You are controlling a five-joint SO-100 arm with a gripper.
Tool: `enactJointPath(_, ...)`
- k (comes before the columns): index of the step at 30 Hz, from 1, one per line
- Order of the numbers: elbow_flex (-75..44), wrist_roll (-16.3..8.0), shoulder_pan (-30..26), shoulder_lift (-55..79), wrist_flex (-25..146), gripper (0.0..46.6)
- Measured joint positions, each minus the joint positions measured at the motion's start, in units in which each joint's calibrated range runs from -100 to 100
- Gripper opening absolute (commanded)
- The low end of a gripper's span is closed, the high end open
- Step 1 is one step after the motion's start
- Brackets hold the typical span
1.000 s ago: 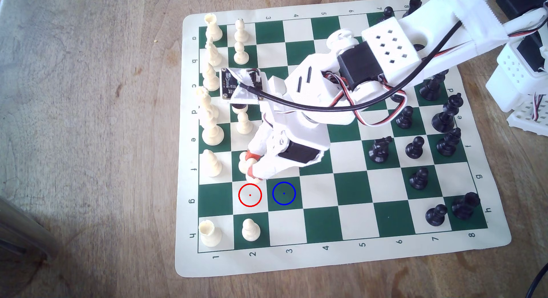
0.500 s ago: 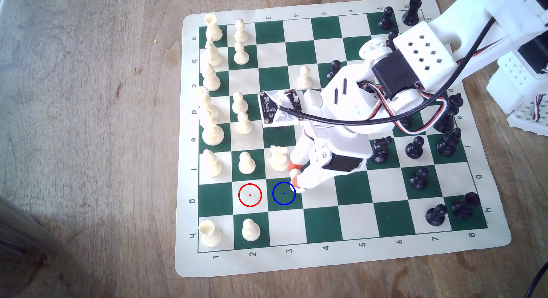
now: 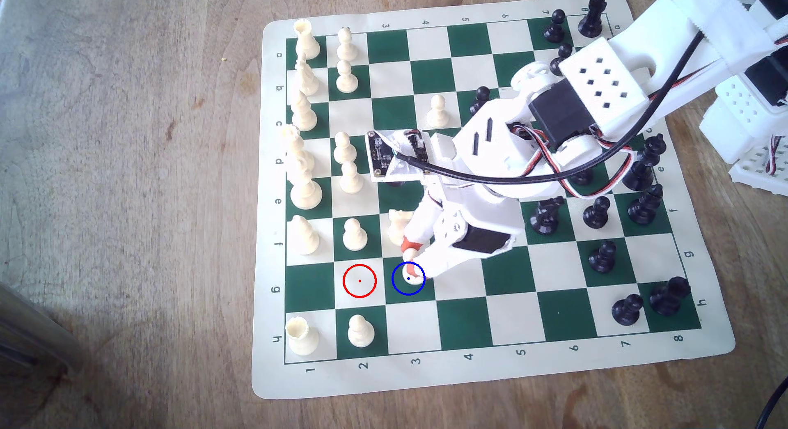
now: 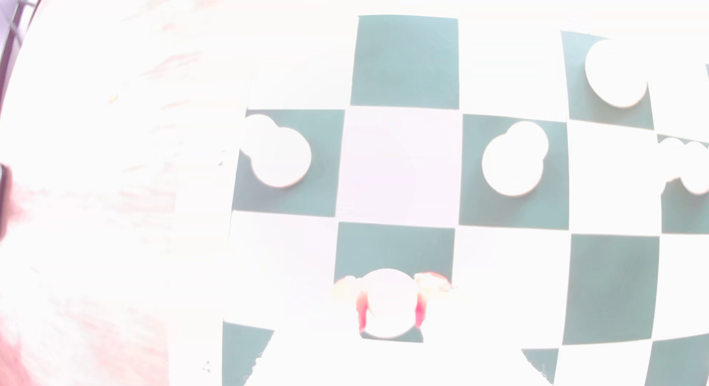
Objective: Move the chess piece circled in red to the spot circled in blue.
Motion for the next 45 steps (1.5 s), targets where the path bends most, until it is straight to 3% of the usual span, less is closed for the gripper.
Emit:
enactJointPath(16,-2.8,0.0,-0.15,3.52,-1.59,0.7)
enactJointPath(19,-2.98,0.0,-0.15,4.36,-1.67,8.9)
enactJointPath(20,-3.07,0.0,-0.15,4.44,-1.67,14.6)
enactJointPath(25,-3.16,0.0,-0.15,4.52,-1.67,19.9)
enactJointPath(38,-2.98,0.0,-0.15,4.52,-1.67,22.2)
enactJointPath(45,2.62,0.39,-0.15,-0.84,-0.72,22.5)
